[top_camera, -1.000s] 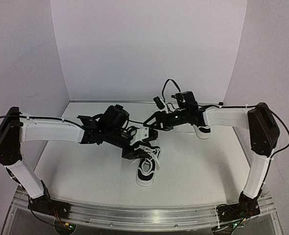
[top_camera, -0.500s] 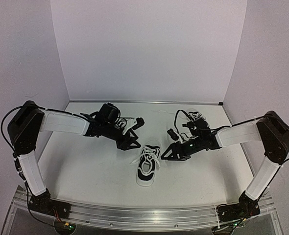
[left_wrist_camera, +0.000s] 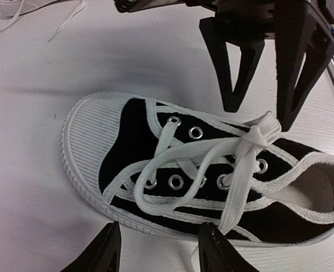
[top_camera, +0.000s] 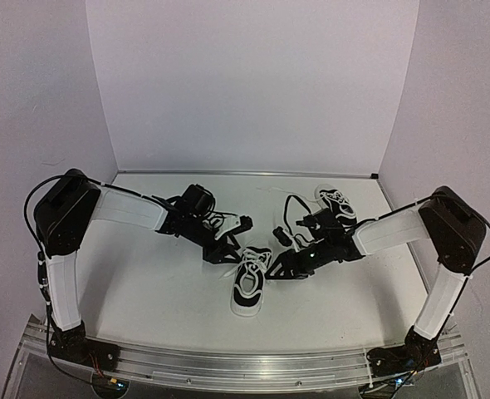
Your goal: Tie the shoes
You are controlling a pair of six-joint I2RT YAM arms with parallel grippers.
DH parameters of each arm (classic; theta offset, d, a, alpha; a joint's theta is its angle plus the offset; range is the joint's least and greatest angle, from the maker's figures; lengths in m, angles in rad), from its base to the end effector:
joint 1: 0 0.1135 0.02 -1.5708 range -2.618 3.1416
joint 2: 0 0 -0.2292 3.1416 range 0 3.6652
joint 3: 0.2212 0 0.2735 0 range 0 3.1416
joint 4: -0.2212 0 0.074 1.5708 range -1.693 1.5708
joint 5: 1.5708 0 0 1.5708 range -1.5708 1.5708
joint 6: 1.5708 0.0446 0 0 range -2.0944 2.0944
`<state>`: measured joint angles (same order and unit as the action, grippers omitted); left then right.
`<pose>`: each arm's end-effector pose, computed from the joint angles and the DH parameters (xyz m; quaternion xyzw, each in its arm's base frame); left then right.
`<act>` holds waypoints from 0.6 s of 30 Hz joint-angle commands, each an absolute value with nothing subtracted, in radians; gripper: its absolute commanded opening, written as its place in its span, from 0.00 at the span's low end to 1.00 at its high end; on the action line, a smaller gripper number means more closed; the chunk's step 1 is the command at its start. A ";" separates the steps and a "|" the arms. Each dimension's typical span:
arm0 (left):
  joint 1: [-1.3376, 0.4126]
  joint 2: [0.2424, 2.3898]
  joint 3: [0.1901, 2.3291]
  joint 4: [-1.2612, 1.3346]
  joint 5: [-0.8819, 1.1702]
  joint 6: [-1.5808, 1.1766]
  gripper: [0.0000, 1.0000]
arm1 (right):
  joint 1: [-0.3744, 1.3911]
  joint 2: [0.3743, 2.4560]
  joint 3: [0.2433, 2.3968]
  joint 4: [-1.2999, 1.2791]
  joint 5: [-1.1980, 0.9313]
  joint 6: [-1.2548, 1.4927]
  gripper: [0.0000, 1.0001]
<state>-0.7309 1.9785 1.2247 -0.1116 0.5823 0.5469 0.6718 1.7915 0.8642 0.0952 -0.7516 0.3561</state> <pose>0.2953 -0.2977 0.1003 0.6157 0.6625 -0.2986 0.3047 0.2550 0.2417 0.0809 -0.2672 0.8359 0.4631 0.1242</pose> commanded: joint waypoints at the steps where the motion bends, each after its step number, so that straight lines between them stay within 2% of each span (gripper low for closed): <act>1: -0.746 1.961 1.230 -0.114 0.622 0.608 0.45 | 0.667 1.845 0.930 0.117 -0.683 0.347 0.47; 5: -0.745 1.960 1.231 -0.102 0.569 0.630 0.44 | 0.667 1.851 0.937 0.113 -0.677 0.342 0.46; 12: -0.744 2.002 1.300 -0.113 0.503 0.707 0.55 | 0.667 1.838 0.945 0.090 -0.666 0.328 0.46; 18: -0.748 2.018 1.345 -0.125 0.532 0.773 0.59 | 0.667 1.827 0.942 0.083 -0.675 0.319 0.48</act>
<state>-0.7464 2.0089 1.2832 -0.1241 0.5131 0.7007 0.6682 1.8462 0.9100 0.0853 -0.6922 0.3406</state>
